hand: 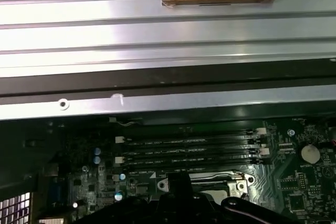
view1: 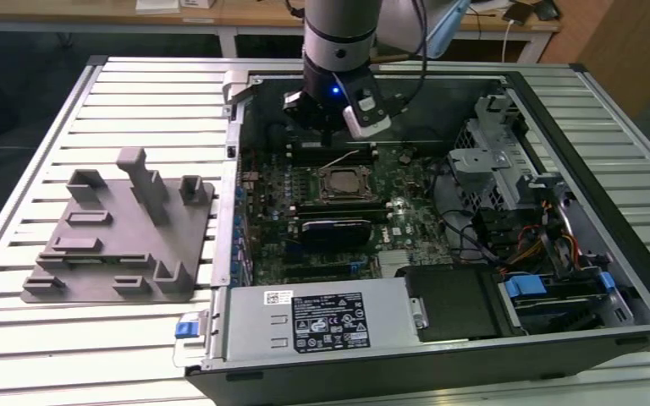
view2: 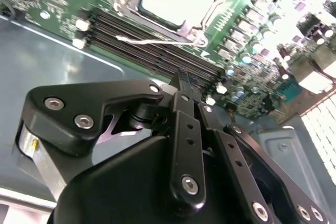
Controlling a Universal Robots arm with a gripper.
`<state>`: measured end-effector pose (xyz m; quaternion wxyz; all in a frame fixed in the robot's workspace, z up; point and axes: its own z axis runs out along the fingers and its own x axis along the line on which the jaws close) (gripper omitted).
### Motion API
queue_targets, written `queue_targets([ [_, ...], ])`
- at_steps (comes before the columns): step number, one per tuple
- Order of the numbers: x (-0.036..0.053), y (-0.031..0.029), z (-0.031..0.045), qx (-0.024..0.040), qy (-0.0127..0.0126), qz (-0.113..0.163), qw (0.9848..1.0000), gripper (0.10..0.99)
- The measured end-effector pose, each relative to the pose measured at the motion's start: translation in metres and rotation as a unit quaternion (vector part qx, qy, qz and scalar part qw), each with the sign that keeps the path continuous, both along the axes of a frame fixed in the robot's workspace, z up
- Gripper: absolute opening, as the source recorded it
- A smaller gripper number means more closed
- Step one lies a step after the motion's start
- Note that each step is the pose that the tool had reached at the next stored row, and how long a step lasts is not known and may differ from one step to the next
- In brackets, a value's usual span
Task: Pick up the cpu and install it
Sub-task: 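Install the first cpu locking lever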
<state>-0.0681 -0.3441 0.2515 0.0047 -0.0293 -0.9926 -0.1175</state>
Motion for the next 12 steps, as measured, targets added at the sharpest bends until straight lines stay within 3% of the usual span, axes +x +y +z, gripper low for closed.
queue_targets([
  [8,0.0144,0.0,0.0,-0.0054,0.0007,0.0,1.0,0.106],
  [12,0.0172,-0.0001,0.0,-0.007,0.0007,0.0,1.0,0.106],
])
